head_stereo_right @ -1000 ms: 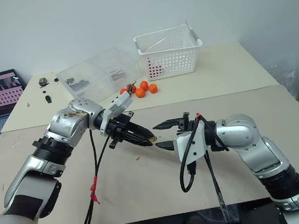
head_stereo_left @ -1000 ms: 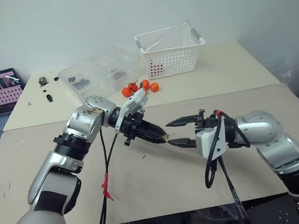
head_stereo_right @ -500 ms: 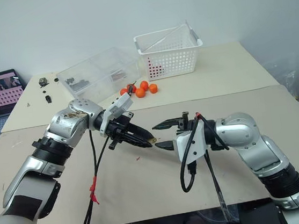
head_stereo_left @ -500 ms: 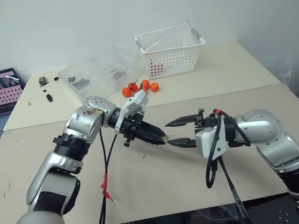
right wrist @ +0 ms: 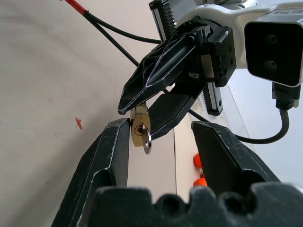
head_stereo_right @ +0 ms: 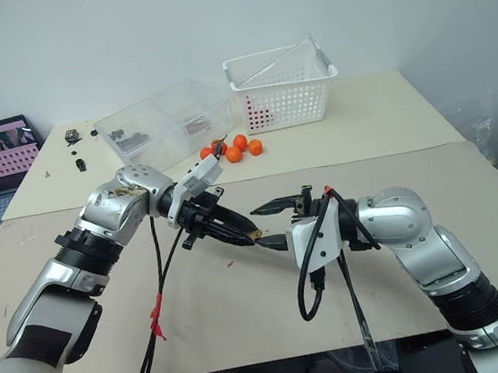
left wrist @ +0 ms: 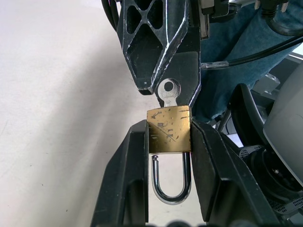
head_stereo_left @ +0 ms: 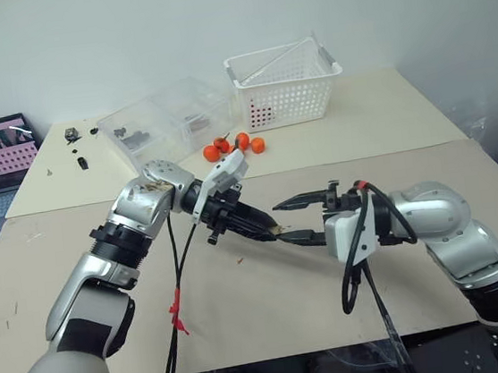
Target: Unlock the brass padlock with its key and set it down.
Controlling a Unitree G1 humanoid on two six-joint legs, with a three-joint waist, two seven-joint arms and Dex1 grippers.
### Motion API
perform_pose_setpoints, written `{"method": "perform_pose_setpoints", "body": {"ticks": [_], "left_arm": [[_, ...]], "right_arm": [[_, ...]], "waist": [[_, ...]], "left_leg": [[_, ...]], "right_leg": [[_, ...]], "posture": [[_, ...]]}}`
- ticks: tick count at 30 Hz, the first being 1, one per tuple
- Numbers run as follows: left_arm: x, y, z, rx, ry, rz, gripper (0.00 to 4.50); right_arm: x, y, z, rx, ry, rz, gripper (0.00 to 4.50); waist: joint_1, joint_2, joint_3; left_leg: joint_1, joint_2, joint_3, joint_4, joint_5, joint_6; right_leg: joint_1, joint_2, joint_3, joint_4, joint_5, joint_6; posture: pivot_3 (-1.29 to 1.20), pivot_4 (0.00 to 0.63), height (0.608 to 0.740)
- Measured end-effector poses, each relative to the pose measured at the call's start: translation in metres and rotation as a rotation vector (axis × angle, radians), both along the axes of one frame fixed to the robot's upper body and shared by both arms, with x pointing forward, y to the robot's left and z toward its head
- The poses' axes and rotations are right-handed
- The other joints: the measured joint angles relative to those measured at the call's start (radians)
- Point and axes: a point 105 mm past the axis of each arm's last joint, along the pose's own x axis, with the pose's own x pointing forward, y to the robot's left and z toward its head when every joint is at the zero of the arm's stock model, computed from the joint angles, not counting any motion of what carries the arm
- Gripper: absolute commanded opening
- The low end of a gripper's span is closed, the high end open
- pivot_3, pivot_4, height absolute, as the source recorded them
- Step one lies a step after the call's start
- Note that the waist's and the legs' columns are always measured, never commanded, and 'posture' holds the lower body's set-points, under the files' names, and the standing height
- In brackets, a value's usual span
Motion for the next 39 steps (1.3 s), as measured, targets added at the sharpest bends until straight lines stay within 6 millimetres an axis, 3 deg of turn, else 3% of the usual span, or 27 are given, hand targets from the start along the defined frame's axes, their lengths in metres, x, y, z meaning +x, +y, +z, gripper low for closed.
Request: {"method": "perform_pose_setpoints", "body": {"ticks": [1,2,4,5,6,8,10,29,31,37,39], "left_arm": [[0.0,-0.0001,0.0,0.0,0.0,0.0,0.76],[0.0,-0.0001,0.0,0.0,0.0,0.0,0.76],[0.0003,0.0002,0.0008,-0.003,-0.002,0.002,0.76],[0.0005,0.0003,0.001,-0.004,-0.002,0.003,0.76],[0.0006,0.0005,0.0013,-0.005,-0.003,0.004,0.76],[0.0011,0.0011,0.0024,-0.01,-0.006,0.008,0.76],[0.0019,0.002,0.0041,-0.016,-0.01,0.013,0.76],[0.0022,0.0022,0.0042,-0.015,-0.012,0.012,0.76],[0.0022,0.0021,0.0043,-0.015,-0.013,0.012,1.76],[0.0011,-0.0026,0.0034,-0.02,0.001,0.005,3.95],[0.001,-0.0021,0.0031,-0.016,0.008,0.008,3.95]], "right_arm": [[0.0,0.0003,-0.0001,0.001,0.001,0.001,2.58],[-0.0001,0.0007,-0.0002,0.003,0.003,0.001,2.08],[-0.001,0.0018,-0.0024,-0.005,0.012,0.008,1.53],[-0.0012,0.0019,-0.003,-0.008,0.015,0.01,1.53],[-0.0013,0.002,-0.0033,-0.01,0.016,0.011,0.95],[-0.0013,0.0022,-0.0037,-0.01,0.02,0.011,0.69],[-0.0014,0.0025,-0.0047,-0.013,0.028,0.012,0.12],[-0.0016,0.003,-0.0045,-0.013,0.034,0.007,0.12],[-0.0016,0.003,-0.0045,-0.013,0.034,0.007,0.12],[-0.0022,0.0055,0.0005,0.007,0.015,0.011,0.12],[-0.0022,0.0055,0.0005,0.007,0.015,0.012,0.12]], "waist": [[0.0,0.0,0.0],[0.0,0.0,0.0],[-0.001,0.0,0.0],[-0.001,0.0,0.0],[-0.001,0.0,0.0],[0.0,0.0,0.0],[0.0,0.0,0.0],[0.0,0.0,0.0],[0.0,0.0,0.0],[-0.001,0.0,0.0],[-0.001,0.0,0.0]], "left_leg": [[0.0,0.0,0.0,0.0,0.0,0.0],[0.0,0.0,0.0,0.0,0.0,0.0],[0.0,0.0,0.0,0.0,0.0,0.0],[0.0,0.0,0.0,0.0,0.0,0.0],[0.0,0.0,0.0,0.0,0.0,0.0],[0.0,0.0,0.0,0.0,0.0,0.0],[0.0,0.0,0.0,0.0,0.0,0.0],[0.0,0.0,0.0,0.0,0.0,0.0],[0.0,0.0,0.0,0.0,0.0,0.0],[0.0,0.0,0.0,0.0,0.0,0.0],[0.0,0.0,0.0,0.0,0.0,0.0]], "right_leg": [[0.0,0.0,0.0,0.0,0.0,0.0],[0.0,0.0,0.0,0.0,0.0,0.0],[0.0,0.0,0.0,0.0,0.0,0.0],[0.0,0.0,0.0,0.0,0.0,0.0],[0.0,0.0,0.0,0.0,0.0,0.0],[0.0,0.0,0.0,0.0,0.0,0.0],[0.0,0.0,0.0,0.0,0.0,0.0],[0.0,0.0,0.0,0.0,0.0,0.0],[0.0,0.0,0.0,0.0,0.0,0.0],[0.0,0.0,0.0,0.0,0.0,0.0],[0.0,0.0,0.0,0.0,0.0,0.0]], "posture": [[0.0,0.15,0.74],[0.0,0.15,0.74],[0.0,0.15,0.74],[0.0,0.15,0.74],[0.0,0.15,0.74],[0.0,0.15,0.74],[0.0,0.15,0.74],[0.0,0.15,0.74],[0.0,0.15,0.74],[0.0,0.15,0.74],[0.0,0.15,0.74]]}}
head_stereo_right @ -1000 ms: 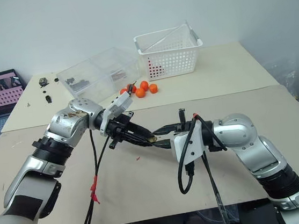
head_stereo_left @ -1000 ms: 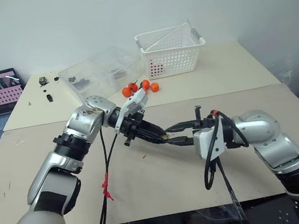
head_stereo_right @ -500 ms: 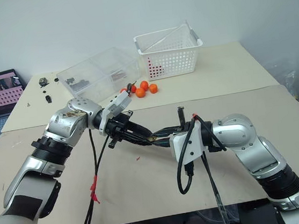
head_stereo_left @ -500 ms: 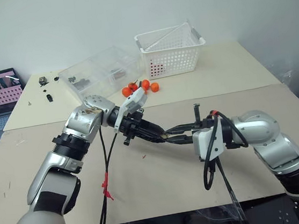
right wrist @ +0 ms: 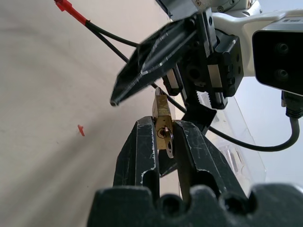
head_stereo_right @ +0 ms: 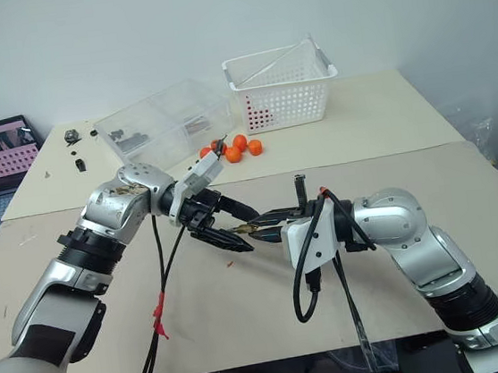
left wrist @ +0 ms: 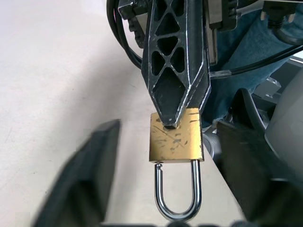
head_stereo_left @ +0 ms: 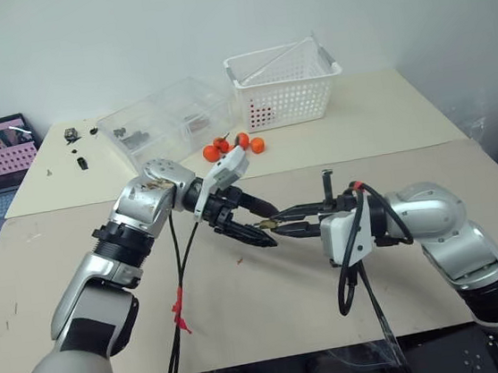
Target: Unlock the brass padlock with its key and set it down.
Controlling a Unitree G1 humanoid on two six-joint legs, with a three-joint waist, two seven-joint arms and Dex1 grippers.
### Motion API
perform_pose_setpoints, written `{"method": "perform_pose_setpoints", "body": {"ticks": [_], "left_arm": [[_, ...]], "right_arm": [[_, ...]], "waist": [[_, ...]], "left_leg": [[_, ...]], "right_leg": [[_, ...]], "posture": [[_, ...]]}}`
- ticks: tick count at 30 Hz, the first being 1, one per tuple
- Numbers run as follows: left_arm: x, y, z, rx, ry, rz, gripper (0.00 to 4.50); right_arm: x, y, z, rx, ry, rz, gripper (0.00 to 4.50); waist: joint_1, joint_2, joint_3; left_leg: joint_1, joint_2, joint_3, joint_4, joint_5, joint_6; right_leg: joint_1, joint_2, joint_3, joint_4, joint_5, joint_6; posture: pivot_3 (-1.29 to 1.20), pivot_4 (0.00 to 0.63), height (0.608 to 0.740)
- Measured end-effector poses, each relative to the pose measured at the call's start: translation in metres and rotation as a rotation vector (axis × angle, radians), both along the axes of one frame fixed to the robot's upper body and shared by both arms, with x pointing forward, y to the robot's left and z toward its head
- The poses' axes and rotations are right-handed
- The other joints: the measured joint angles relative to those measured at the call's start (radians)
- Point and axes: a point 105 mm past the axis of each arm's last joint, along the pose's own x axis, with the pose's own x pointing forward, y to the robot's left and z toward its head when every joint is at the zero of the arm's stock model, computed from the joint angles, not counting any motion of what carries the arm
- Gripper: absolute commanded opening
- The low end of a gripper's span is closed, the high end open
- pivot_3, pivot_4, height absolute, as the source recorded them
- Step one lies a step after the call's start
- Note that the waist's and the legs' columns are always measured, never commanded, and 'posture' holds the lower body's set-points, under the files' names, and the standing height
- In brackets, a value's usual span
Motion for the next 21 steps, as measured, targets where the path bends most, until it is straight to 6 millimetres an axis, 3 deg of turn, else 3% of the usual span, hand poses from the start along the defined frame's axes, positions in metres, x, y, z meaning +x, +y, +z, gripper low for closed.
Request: {"method": "perform_pose_setpoints", "body": {"ticks": [8,15,21], "left_arm": [[0.003,0.009,0.003,0.002,0.005,0.04,3.95],[0.029,0.033,0.038,-0.082,-0.047,0.23,3.95],[0.031,0.041,0.036,-0.1,-0.037,0.286,1.48]], "right_arm": [[0.001,-0.002,-0.001,-0.003,0.005,-0.008,0.12],[0.014,-0.015,-0.007,-0.001,0.035,-0.078,0.12],[0.015,-0.017,-0.004,0.01,0.028,-0.088,0.12]], "waist": [[0.001,0.0,0.0],[-0.003,0.0,0.0],[-0.001,0.0,0.0]], "left_leg": [[0.0,0.0,0.0,0.0,0.0,0.0],[0.0,0.0,0.0,0.0,0.0,0.0],[0.0,0.0,0.0,0.0,0.0,0.0]], "right_leg": [[0.0,0.0,0.0,0.0,0.0,0.0],[-0.001,0.0,0.0,0.0,0.0,0.0],[-0.001,0.0,0.0,0.001,0.0,0.0]], "posture": [[0.0,0.15,0.74],[0.0,0.15,0.74],[0.0,0.15,0.74]]}}
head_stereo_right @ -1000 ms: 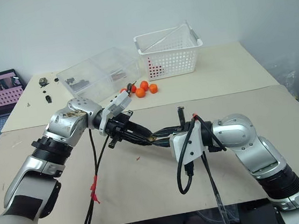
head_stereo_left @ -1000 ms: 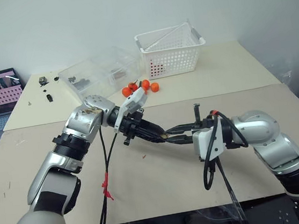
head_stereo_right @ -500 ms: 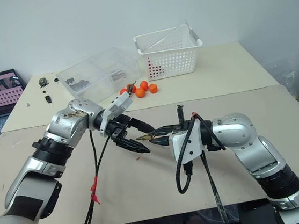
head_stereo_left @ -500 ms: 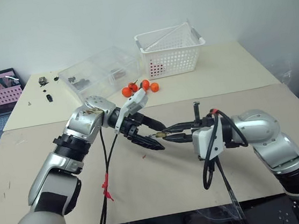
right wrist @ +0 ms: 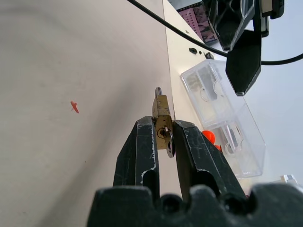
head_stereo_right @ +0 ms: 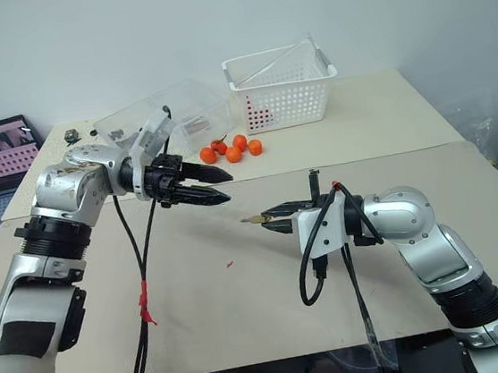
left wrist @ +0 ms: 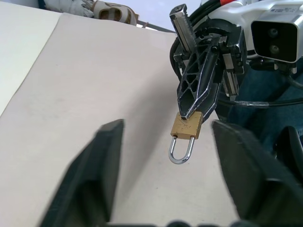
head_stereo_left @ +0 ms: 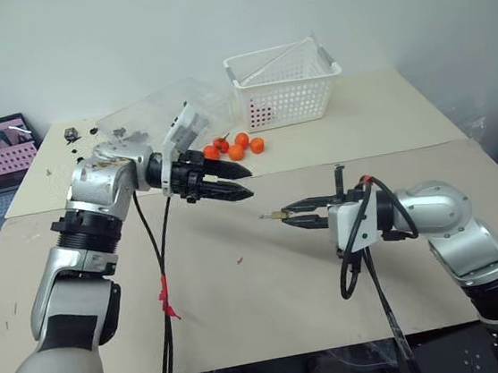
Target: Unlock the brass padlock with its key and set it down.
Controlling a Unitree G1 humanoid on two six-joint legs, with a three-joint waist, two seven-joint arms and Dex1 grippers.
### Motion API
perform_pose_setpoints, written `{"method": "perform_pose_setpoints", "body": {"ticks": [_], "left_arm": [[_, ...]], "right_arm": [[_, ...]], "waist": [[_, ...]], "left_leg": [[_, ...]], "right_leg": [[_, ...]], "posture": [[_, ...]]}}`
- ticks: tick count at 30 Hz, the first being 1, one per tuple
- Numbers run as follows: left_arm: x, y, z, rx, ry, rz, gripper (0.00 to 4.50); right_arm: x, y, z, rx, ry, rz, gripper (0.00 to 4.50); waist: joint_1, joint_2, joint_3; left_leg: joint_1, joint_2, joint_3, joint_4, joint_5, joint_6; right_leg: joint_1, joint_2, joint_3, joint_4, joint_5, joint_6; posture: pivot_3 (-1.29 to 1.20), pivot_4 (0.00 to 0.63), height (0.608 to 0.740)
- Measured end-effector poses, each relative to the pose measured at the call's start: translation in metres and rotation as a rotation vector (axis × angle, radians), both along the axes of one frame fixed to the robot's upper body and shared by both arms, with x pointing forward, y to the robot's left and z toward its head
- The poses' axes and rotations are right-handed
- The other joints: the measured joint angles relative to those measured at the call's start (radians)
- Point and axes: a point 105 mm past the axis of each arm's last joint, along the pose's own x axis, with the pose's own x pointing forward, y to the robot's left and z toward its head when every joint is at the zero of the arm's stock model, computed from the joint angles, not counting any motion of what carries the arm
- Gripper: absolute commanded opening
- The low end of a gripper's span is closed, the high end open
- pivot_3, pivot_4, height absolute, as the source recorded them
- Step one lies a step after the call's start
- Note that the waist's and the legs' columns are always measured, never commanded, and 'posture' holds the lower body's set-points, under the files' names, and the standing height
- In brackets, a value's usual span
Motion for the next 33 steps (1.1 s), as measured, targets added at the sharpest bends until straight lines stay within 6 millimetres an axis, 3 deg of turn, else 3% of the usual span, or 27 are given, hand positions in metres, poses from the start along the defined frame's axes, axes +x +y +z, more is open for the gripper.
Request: {"method": "perform_pose_setpoints", "body": {"ticks": [4,11,33], "left_arm": [[-0.003,-0.002,-0.017,-0.003,0.046,0.012,0.1],[-0.01,-0.015,-0.027,-0.016,0.057,-0.008,0.1],[-0.01,-0.019,-0.03,-0.008,0.057,-0.014,0.1]], "right_arm": [[0.001,0.001,0.003,0.002,-0.009,0.0,0.12],[0.002,0.003,0.008,0.005,-0.019,0.0,0.12],[-0.006,0.014,0.023,0.015,-0.05,0.028,0.12]], "waist": [[0.001,0.0,0.0],[0.004,0.0,0.0],[0.003,0.0,0.0]], "left_leg": [[0.0,0.0,0.0,0.0,0.0,0.0],[-0.001,0.0,0.0,0.0,0.0,0.0],[0.0,0.0,0.0,0.0,0.0,0.0]], "right_leg": [[0.0,0.0,0.0,0.0,0.0,0.0],[-0.001,0.0,0.0,0.0,0.0,0.0],[-0.001,0.0,0.0,0.0,0.0,0.0]], "posture": [[0.0,0.15,0.74],[0.0,0.15,0.74],[0.0,0.15,0.74]]}}
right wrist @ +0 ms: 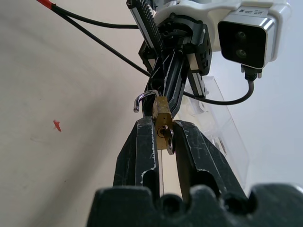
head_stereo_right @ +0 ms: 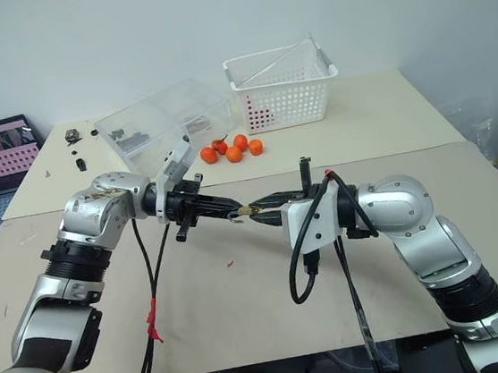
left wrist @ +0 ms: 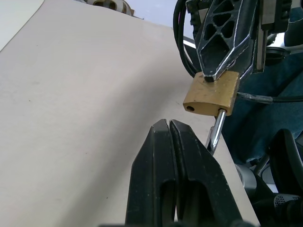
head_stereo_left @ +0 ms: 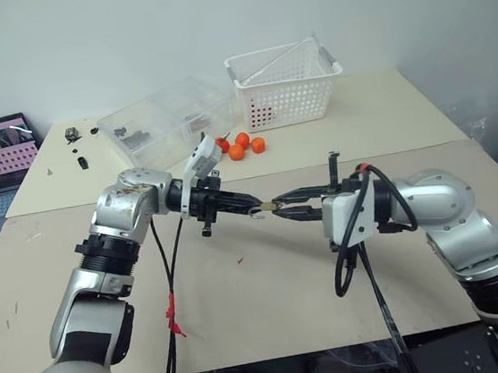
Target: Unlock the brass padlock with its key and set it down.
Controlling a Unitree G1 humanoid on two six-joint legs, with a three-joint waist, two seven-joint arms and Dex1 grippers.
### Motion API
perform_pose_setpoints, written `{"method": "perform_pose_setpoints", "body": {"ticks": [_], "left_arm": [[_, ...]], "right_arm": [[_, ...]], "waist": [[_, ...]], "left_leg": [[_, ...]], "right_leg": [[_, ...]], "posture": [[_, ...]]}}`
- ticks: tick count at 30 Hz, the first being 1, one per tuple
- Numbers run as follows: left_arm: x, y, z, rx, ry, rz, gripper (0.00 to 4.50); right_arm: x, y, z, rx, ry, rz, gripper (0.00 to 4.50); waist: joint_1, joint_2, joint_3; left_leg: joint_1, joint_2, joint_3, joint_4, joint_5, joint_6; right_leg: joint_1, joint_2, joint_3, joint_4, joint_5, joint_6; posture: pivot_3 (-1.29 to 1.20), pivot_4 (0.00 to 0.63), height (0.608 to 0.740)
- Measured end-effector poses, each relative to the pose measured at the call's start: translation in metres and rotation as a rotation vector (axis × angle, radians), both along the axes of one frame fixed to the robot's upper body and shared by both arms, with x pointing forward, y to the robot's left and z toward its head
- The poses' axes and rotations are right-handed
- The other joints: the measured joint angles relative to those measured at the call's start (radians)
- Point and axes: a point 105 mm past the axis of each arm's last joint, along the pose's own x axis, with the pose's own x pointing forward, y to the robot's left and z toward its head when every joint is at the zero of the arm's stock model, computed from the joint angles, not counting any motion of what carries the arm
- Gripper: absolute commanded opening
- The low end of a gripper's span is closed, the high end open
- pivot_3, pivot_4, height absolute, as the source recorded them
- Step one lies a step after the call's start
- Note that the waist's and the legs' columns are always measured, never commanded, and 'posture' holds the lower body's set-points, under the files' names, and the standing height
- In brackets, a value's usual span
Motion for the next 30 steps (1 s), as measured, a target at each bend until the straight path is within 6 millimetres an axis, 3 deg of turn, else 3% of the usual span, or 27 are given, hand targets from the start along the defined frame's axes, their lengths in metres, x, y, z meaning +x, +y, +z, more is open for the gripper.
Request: {"method": "perform_pose_setpoints", "body": {"ticks": [22,26,30], "left_arm": [[-0.002,0.001,-0.007,0.003,0.013,0.009,0.1],[0.0,0.01,-0.009,0.023,0.013,0.039,0.1],[0.006,0.03,-0.004,0.037,-0.009,0.113,0.1]], "right_arm": [[0.016,-0.006,0.004,-0.001,-0.035,-0.046,0.12],[0.017,-0.007,0.003,-0.002,-0.034,-0.047,0.12],[0.02,-0.013,0.0,-0.014,-0.028,-0.066,0.12]], "waist": [[0.0,0.0,0.0],[-0.003,0.0,0.0],[-0.003,0.0,0.0]], "left_leg": [[0.0,0.0,0.0,0.0,0.0,0.0],[0.0,0.0,0.0,0.0,0.0,0.0],[0.0,0.0,0.0,-0.001,0.0,0.0]], "right_leg": [[0.0,0.0,0.0,0.0,0.0,0.0],[0.0,0.0,0.0,0.0,0.0,0.0],[-0.001,0.0,0.0,0.0,0.0,0.0]], "posture": [[0.0,0.15,0.74],[0.0,0.15,0.74],[0.0,0.15,0.74]]}}
